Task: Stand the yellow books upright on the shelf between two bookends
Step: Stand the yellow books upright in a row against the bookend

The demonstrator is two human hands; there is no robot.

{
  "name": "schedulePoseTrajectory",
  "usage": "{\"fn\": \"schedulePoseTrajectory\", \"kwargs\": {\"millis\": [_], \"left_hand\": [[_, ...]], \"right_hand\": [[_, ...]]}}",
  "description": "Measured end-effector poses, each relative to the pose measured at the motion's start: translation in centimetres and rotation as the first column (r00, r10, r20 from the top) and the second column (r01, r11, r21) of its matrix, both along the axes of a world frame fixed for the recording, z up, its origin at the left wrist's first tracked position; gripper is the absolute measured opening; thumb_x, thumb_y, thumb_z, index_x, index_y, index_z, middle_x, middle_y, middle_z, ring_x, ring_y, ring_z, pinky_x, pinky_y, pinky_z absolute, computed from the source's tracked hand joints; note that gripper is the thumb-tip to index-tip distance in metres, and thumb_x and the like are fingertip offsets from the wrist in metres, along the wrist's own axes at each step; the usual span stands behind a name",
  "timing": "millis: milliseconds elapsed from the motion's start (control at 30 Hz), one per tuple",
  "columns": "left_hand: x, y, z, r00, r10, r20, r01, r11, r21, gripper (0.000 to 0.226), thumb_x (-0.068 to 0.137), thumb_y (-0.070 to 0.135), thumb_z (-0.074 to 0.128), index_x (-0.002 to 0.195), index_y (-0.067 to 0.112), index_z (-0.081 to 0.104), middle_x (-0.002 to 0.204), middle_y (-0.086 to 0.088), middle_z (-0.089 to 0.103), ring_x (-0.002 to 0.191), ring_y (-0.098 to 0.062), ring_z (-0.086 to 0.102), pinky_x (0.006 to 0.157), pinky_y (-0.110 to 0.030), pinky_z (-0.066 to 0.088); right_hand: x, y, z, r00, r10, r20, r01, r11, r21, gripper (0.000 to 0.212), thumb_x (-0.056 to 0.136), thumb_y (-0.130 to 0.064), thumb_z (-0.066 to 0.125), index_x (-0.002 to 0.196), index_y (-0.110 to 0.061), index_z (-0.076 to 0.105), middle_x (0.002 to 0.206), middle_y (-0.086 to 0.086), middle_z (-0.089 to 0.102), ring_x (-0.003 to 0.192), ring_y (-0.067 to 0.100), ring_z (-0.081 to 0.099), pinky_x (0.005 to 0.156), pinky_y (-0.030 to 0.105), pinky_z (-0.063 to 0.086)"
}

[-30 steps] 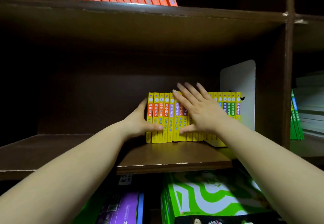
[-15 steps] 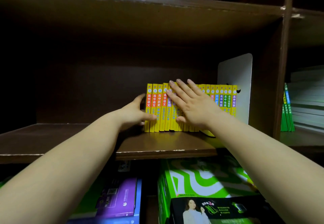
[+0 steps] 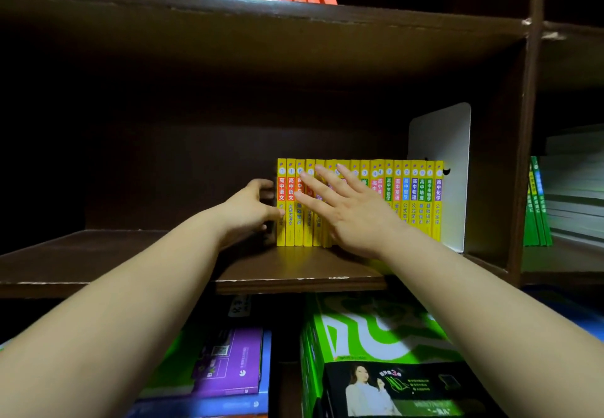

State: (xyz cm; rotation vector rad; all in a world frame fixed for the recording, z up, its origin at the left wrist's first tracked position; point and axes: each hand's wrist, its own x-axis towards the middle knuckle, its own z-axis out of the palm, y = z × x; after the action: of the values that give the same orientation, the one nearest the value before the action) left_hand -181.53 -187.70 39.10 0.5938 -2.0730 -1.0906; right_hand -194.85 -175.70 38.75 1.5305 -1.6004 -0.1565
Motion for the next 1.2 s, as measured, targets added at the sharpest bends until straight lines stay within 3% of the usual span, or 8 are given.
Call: {"fn": "schedulePoseTrajectory", "kwargs": {"millis": [300, 433, 533, 633, 733, 867, 1100, 1200], "left_hand": [[1.4, -0.7, 0.0, 0.994, 0.101, -0.029, -0.103, 0.992, -0.067, 0.072, 0.081, 0.011, 0.062, 0.140, 0.013, 0.022, 0.145, -0.009, 0.034, 0.125, -0.024, 0.043, 0.094, -0.036, 0.042], [2.6, -0.3, -0.1, 0.975, 0.215, -0.062, -0.223, 0.953, -0.205, 0.062, 0.083, 0.019, 0.061, 0.136, 0.013, 0.031, 0.141, -0.009, 0.041, 0.125, -0.021, 0.044, 0.093, -0.025, 0.036], [4.4, 1.6, -0.5, 0.945, 0.248, -0.215, -0.310, 0.889, -0.337, 0.041, 0.084, 0.018, 0.060, 0.122, 0.012, 0.050, 0.122, -0.005, 0.057, 0.103, -0.009, 0.053, 0.085, -0.014, 0.036], [6.8, 4.7, -1.6, 0.911, 0.213, -0.354, -0.355, 0.840, -0.410, 0.011, 0.083, 0.015, 0.059, 0.091, 0.020, 0.064, 0.083, 0.013, 0.062, 0.074, 0.006, 0.054, 0.063, 0.004, 0.036], [9.3, 8.3, -4.0, 0.900, 0.207, -0.384, -0.371, 0.826, -0.425, 0.027, 0.083, 0.014, 0.059, 0.068, 0.037, 0.058, 0.073, 0.022, 0.060, 0.065, 0.011, 0.056, 0.061, 0.001, 0.037], [12.5, 12.3, -9.3, 0.901, 0.275, -0.336, -0.393, 0.846, -0.362, 0.033, 0.081, 0.010, 0.060, 0.061, 0.036, 0.057, 0.056, 0.019, 0.064, 0.061, 0.013, 0.055, 0.059, -0.002, 0.039], [18.6, 17.8, -19.7, 0.901, 0.404, -0.156, -0.430, 0.878, -0.212, 0.030, 0.081, 0.014, 0.063, 0.060, 0.035, 0.061, 0.062, 0.017, 0.061, 0.060, 0.010, 0.055, 0.056, -0.008, 0.038], [21.3, 19.4, -24.2, 0.907, 0.422, -0.013, -0.420, 0.898, -0.134, 0.013, 0.081, 0.013, 0.063, 0.073, 0.012, 0.072, 0.064, 0.007, 0.065, 0.063, -0.005, 0.057, 0.059, -0.011, 0.039]], "right_hand": [[1.3, -0.7, 0.0, 0.998, 0.037, 0.042, -0.037, 0.999, -0.005, 0.058, 0.095, -0.020, 0.025, 0.145, -0.025, -0.002, 0.156, 0.004, -0.010, 0.143, 0.026, -0.015, 0.108, 0.037, -0.020], [1.9, -0.2, 0.0, 0.988, 0.103, 0.112, -0.098, 0.994, -0.052, 0.058, 0.094, -0.024, 0.032, 0.146, -0.023, 0.005, 0.157, 0.004, -0.003, 0.144, 0.026, -0.007, 0.112, 0.037, -0.016], [2.8, 0.8, -0.4, 0.975, 0.153, 0.161, -0.137, 0.985, -0.106, 0.058, 0.091, -0.025, 0.044, 0.144, -0.019, 0.019, 0.156, 0.006, 0.011, 0.144, 0.026, 0.008, 0.117, 0.038, -0.005], [4.3, 2.2, -1.2, 0.938, 0.260, 0.231, -0.222, 0.959, -0.179, 0.042, 0.087, -0.018, 0.053, 0.128, -0.011, 0.048, 0.136, 0.015, 0.049, 0.127, 0.031, 0.041, 0.107, 0.043, 0.028], [5.6, 3.5, -2.2, 0.894, 0.333, 0.300, -0.287, 0.940, -0.186, 0.032, 0.088, -0.018, 0.051, 0.118, -0.009, 0.056, 0.116, 0.013, 0.062, 0.111, 0.030, 0.051, 0.091, 0.040, 0.038], [7.7, 5.0, -4.2, 0.842, 0.395, 0.367, -0.366, 0.918, -0.149, 0.029, 0.088, -0.021, 0.048, 0.114, -0.012, 0.058, 0.114, 0.010, 0.063, 0.109, 0.028, 0.052, 0.089, 0.038, 0.040], [13.5, 10.0, -8.8, 0.700, 0.504, 0.506, -0.491, 0.854, -0.173, 0.022, 0.088, -0.020, 0.052, 0.103, -0.010, 0.065, 0.099, 0.011, 0.070, 0.097, 0.030, 0.058, 0.078, 0.036, 0.040], [16.6, 12.4, -12.1, 0.637, 0.518, 0.571, -0.513, 0.838, -0.188, 0.016, 0.083, -0.013, 0.059, 0.092, -0.006, 0.069, 0.087, 0.014, 0.071, 0.086, 0.032, 0.062, 0.070, 0.036, 0.040]]}}
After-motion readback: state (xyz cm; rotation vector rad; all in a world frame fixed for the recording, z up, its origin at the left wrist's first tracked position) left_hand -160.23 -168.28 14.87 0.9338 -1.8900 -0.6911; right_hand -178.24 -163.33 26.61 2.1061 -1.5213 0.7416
